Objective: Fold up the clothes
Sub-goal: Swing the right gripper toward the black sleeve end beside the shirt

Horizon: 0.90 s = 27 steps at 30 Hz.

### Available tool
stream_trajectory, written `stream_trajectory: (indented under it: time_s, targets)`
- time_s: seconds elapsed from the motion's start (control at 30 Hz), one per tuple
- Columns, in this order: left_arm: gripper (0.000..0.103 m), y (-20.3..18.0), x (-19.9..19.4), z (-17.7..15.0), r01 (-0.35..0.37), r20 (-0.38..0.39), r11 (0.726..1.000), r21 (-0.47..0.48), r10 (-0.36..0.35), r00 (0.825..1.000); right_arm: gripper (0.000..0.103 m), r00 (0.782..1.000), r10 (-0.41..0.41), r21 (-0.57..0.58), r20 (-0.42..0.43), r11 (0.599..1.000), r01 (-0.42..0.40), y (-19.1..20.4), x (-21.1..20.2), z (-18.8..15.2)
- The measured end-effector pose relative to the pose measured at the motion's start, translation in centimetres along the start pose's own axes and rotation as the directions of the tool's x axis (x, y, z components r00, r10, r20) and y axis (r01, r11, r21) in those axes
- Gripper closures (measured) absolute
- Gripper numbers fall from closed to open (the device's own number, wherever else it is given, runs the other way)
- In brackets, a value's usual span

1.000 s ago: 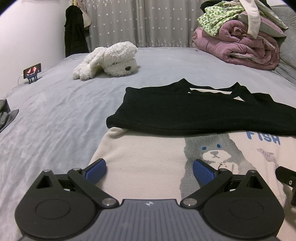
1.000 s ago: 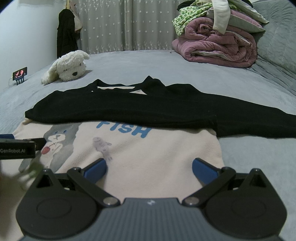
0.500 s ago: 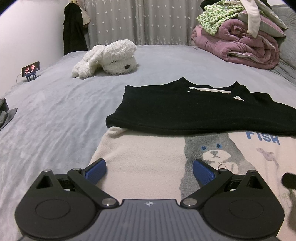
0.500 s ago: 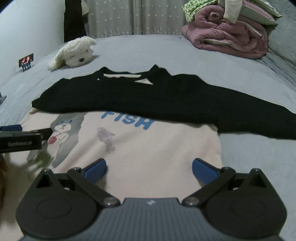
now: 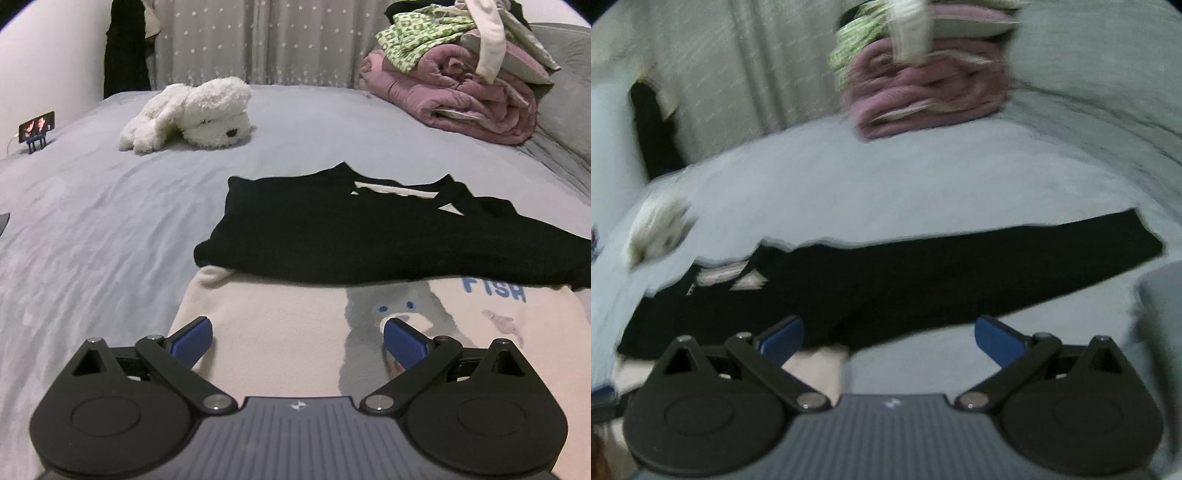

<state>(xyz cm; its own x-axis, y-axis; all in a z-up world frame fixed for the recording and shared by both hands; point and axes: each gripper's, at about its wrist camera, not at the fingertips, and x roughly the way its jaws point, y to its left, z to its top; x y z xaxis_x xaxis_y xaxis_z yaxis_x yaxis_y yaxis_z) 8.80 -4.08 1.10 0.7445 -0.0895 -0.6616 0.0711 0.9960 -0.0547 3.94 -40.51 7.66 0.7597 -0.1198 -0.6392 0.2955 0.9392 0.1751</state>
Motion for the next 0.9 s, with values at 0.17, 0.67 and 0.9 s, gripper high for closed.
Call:
stream_trajectory:
  time_s: [0.17,0.67,0.9]
  targets:
    - [0.003,-0.7,-0.1,0.0,0.009,0.039,0.999,0.052,-0.011,0.999,0.0,0.996,-0.083,0.098,0.027,0.992,0.08,-4.6,0.2,2.3]
    - [0.004,-0.8,-0.1,0.5,0.025,0.066,0.994,0.109,-0.032,0.997,0.013,0.965,-0.253,0.472,0.072,0.861,0.191,-19.6,0.6,6.4]
    - [0.006,-0.7,0.9,0.6,0.027,0.049,0.994,0.106,-0.033,0.998,0.049,0.956,-0.293,0.433,0.017,0.864,0.257,-22.5,2.7,7.8]
